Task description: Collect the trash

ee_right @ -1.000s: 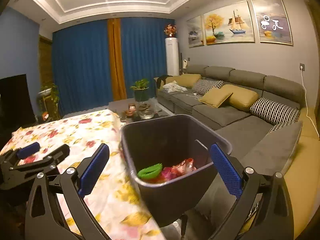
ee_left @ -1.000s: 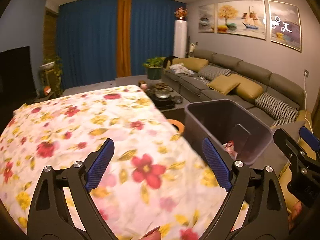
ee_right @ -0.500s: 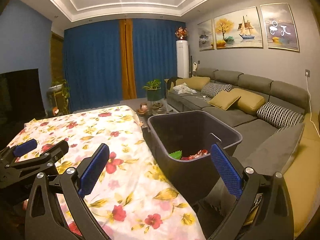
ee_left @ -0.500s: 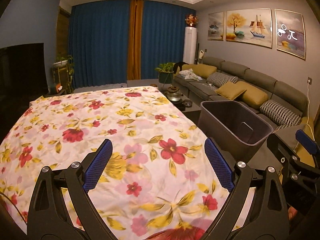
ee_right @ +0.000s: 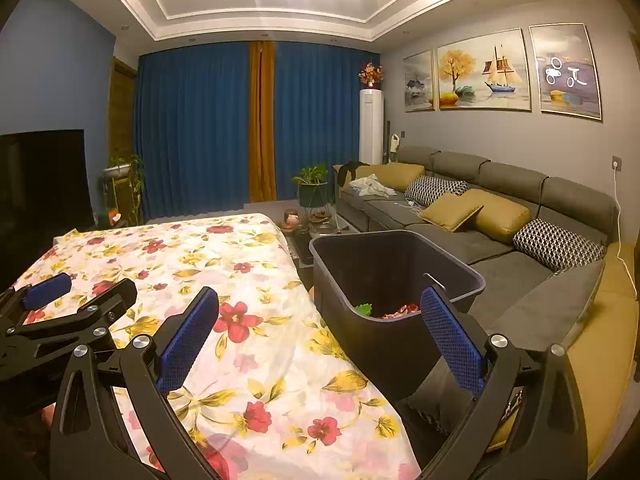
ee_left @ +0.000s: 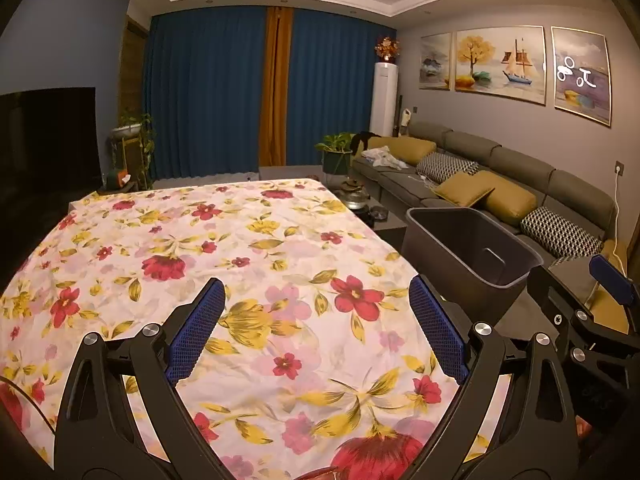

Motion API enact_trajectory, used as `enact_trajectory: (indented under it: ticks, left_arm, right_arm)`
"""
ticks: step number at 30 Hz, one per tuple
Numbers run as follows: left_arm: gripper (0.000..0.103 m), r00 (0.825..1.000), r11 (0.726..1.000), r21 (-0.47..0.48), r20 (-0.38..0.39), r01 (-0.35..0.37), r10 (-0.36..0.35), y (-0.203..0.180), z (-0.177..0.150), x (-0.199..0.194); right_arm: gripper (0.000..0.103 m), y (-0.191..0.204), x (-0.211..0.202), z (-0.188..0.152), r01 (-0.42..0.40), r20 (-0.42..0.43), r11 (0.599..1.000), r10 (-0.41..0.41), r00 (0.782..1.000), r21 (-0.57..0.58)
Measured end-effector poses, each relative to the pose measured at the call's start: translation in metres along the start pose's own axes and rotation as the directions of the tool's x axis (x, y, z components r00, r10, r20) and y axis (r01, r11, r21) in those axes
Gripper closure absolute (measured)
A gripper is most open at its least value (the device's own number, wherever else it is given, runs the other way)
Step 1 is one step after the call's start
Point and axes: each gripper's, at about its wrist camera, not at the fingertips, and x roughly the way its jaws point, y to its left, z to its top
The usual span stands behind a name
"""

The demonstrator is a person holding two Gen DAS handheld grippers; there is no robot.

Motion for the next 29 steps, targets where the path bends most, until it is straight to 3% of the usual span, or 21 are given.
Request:
enact_trajectory:
  ticks: [7, 14, 20, 23, 29]
  left_arm:
    - [0.012, 1.000, 1.000, -0.011, 0.009, -0.002, 0.002, 0.005, 0.000, -0.005]
    - [0.031, 1.000, 1.000, 0.004, 0.012, -0.003, 0.003, 0.005, -0.003, -0.006]
    - [0.031, 1.000, 1.000, -0.005, 0.008, -0.009, 0.009, 0.007, -0.004, -0.007]
    - [0.024, 1.000, 1.000, -0.009, -0.004, -0.014, 0.014, 0.009, -0.005, -0.006]
    - [0.022, 1.000, 1.000, -0.023, -0.016, -0.020, 0.020, 0.014, -0.006, -0.007]
  right_arm:
    - [0.006, 0.001, 0.000, -0.001, 0.000, -0.009, 1.000, 0.000, 1.000, 0.005]
    - [0.006, 0.003, 0.001, -0.002, -0.001, -0.016, 1.000, 0.001, 1.000, 0.012]
    - [0.006, 0.004, 0.002, -0.002, -0.004, -0.021, 1.000, 0.004, 1.000, 0.016]
    - [0.006, 0.004, 0.002, -0.002, -0.005, -0.020, 1.000, 0.005, 1.000, 0.017]
    - [0.006, 0.007, 0.002, -0.002, -0.009, -0.021, 1.000, 0.010, 1.000, 0.023]
